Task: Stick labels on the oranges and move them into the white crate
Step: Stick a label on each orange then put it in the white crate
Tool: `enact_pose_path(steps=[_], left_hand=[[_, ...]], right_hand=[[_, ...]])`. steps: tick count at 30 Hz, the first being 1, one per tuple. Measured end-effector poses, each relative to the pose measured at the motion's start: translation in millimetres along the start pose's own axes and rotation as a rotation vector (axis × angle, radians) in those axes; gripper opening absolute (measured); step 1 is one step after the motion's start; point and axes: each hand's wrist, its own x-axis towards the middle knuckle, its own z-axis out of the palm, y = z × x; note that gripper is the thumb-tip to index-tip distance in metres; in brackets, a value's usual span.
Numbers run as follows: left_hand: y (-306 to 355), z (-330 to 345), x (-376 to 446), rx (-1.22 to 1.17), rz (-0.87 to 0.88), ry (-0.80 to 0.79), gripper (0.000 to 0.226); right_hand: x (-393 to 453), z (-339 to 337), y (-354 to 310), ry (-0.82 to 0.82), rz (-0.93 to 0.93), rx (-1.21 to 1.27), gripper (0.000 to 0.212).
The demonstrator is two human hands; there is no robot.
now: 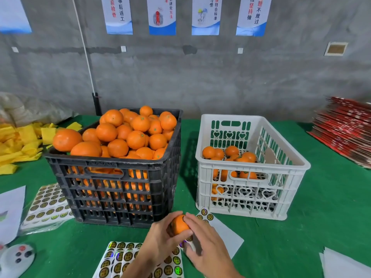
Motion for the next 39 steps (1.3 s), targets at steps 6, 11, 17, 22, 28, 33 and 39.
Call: enact_pose_path(steps=[6, 11, 17, 22, 28, 33, 39], left_hand=[[74, -23, 25, 0.020, 0.155, 0.052, 0.061], [152, -56, 55, 0.002, 0.495, -0.035, 0.054], [164, -128, 119, 0.347, 0.484, 0.339, 0.034], [129, -168, 176, 0.800, -0.134, 0.211, 0.064], [115, -177, 206, 0.723, -0.342, 0.276, 0.065], [106, -182, 206, 0.787, -0.380, 0.331, 0.070], [130, -179, 173, 0.593, -0.010, 0.562, 0.048]], right_hand=[[31, -52, -23, 0.505, -0.208, -0.234, 0.065], [73, -116, -34, 0.871, -0.159, -0.275, 0.061], [114, -141, -13, 0.734, -0.057, -0.482, 0.049], [120, -118, 6, 0.627, 0.008, -0.556, 0.050], [124, -108, 19, 0.654, 0.026, -0.598, 0.048], [126, -105, 26, 0.671, 0.003, -0.589, 0.044], [123, -112, 17, 0.635, 0.008, -0.530, 0.043]])
